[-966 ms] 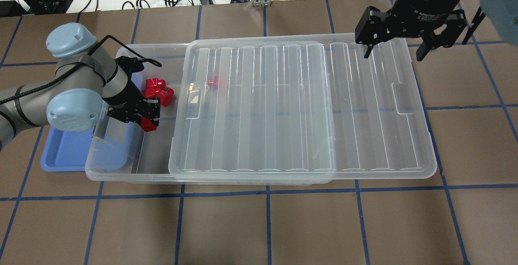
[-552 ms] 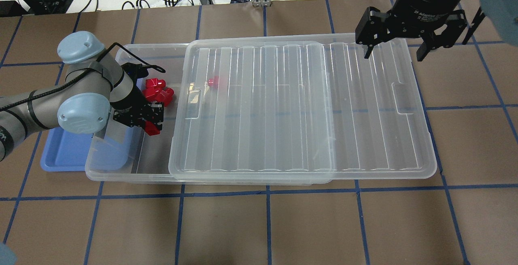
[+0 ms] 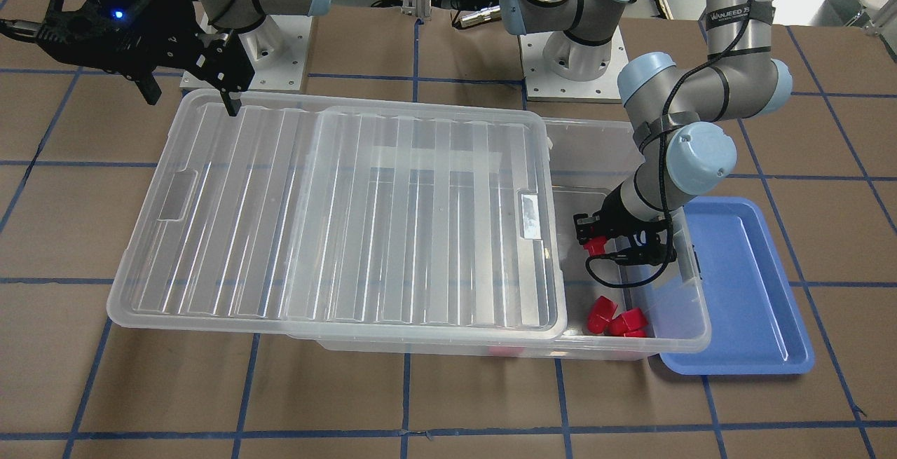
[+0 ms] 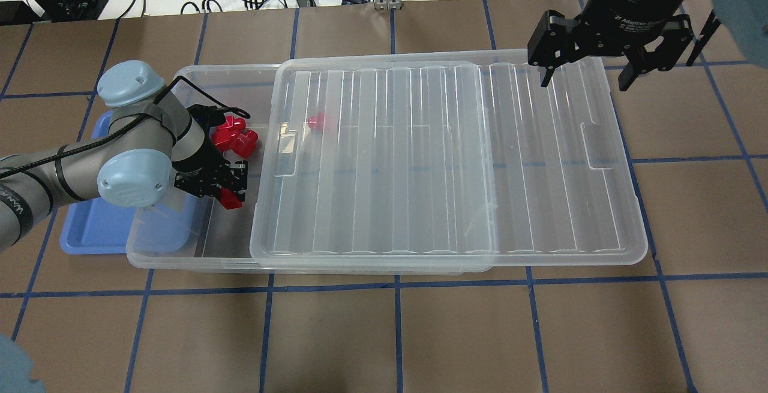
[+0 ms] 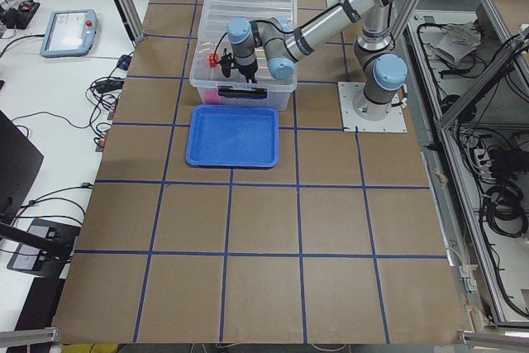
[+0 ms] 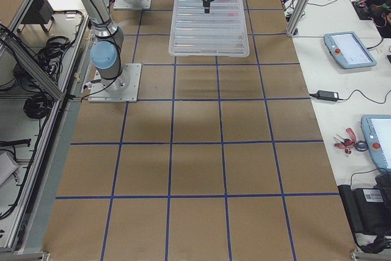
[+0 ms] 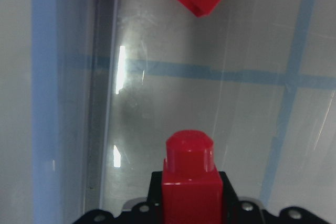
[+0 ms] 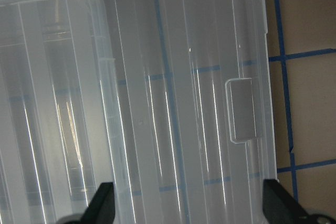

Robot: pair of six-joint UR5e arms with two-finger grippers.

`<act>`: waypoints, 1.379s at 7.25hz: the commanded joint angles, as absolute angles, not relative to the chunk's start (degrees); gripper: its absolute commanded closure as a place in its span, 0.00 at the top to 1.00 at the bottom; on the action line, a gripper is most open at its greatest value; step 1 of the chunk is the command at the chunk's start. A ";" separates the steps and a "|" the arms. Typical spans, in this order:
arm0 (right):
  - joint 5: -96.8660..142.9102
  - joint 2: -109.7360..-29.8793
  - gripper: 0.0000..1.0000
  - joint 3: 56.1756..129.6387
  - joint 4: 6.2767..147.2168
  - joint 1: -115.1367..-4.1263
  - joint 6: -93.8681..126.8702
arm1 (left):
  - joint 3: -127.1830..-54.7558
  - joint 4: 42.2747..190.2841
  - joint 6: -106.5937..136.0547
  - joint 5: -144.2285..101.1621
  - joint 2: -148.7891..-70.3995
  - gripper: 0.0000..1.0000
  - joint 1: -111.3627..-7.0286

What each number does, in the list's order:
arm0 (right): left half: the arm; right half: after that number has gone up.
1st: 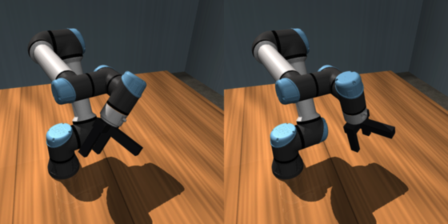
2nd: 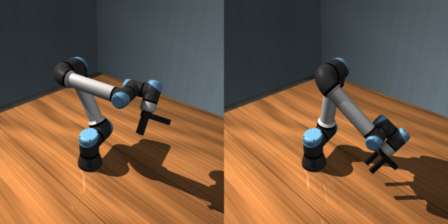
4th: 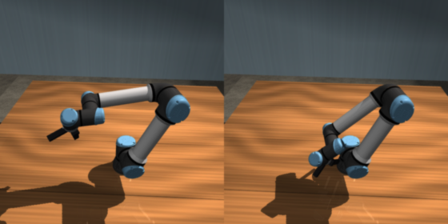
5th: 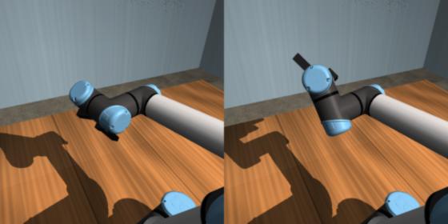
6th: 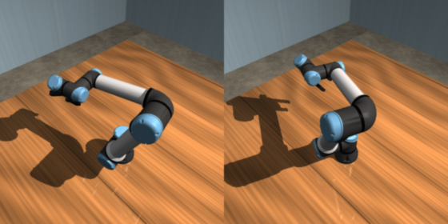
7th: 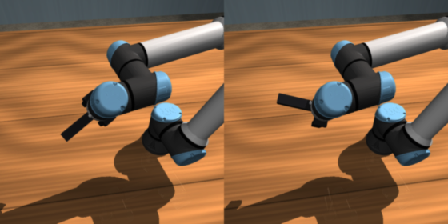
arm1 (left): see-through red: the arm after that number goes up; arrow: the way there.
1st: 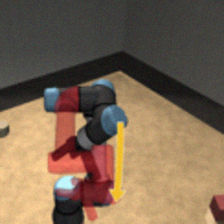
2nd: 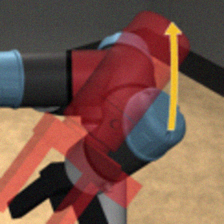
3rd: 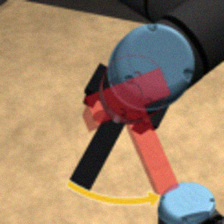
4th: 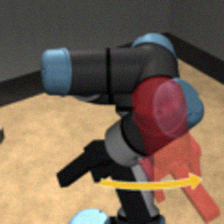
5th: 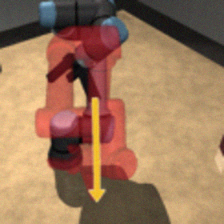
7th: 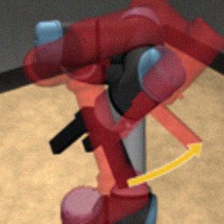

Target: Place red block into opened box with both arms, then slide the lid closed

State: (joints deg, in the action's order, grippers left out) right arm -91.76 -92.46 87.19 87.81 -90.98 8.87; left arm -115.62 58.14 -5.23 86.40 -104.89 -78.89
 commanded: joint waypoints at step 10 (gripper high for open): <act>-94.21 -92.37 1.00 86.75 87.54 -85.64 -0.31 | -98.50 84.82 -5.19 87.80 -93.63 1.00 -79.10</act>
State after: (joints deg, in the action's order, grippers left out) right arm -93.03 -92.34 86.91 87.65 -88.62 4.30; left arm -105.37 75.29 -5.19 87.47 -96.14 -79.10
